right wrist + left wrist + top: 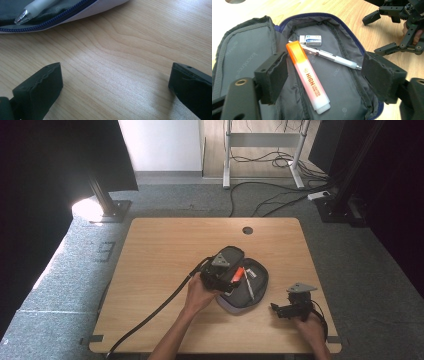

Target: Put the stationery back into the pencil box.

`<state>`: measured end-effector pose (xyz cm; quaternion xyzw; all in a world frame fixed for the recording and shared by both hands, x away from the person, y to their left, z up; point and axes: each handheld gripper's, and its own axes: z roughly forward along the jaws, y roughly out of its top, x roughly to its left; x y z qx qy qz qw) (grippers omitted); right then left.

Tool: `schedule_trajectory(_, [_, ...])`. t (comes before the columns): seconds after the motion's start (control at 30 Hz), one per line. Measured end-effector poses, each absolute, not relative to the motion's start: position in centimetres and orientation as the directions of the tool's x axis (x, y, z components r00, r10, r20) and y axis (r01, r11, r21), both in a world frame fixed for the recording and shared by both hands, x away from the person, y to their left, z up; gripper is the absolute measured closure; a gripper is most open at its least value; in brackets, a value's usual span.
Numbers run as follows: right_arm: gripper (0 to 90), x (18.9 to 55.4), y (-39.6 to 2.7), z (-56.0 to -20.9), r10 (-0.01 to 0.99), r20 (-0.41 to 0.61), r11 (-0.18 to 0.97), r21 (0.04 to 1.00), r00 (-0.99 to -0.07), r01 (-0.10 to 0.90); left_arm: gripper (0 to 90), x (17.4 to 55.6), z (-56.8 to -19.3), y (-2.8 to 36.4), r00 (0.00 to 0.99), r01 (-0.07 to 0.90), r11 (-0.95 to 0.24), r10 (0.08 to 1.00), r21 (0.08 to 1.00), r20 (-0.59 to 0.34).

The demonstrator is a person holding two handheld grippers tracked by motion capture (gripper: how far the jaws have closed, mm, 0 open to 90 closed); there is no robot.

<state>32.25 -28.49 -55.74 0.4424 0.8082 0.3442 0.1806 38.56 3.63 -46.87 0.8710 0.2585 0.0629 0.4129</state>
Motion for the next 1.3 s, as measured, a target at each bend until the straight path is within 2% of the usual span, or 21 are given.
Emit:
schedule_trajectory(0.67, [0.0,32.3,-28.5,-55.7,0.838,0.012,0.374,0.715,-0.545,0.59,7.2,36.7,-44.9,7.0,0.842,0.374,-0.51,0.536,0.775,-0.053])
schedule_trajectory(1.0, [0.0,32.3,-28.5,-55.7,0.838,0.011,0.375,0.715,-0.546,0.59,4.7,36.1,-45.1,9.8,0.825,0.387,-0.48,0.562,0.787,-0.062])
schedule_trajectory(1.3, [0.0,32.3,-28.5,-55.7,0.838,0.011,0.375,0.715,-0.546,0.59,2.9,35.3,-45.7,11.8,0.813,0.373,-0.474,0.582,0.797,-0.035])
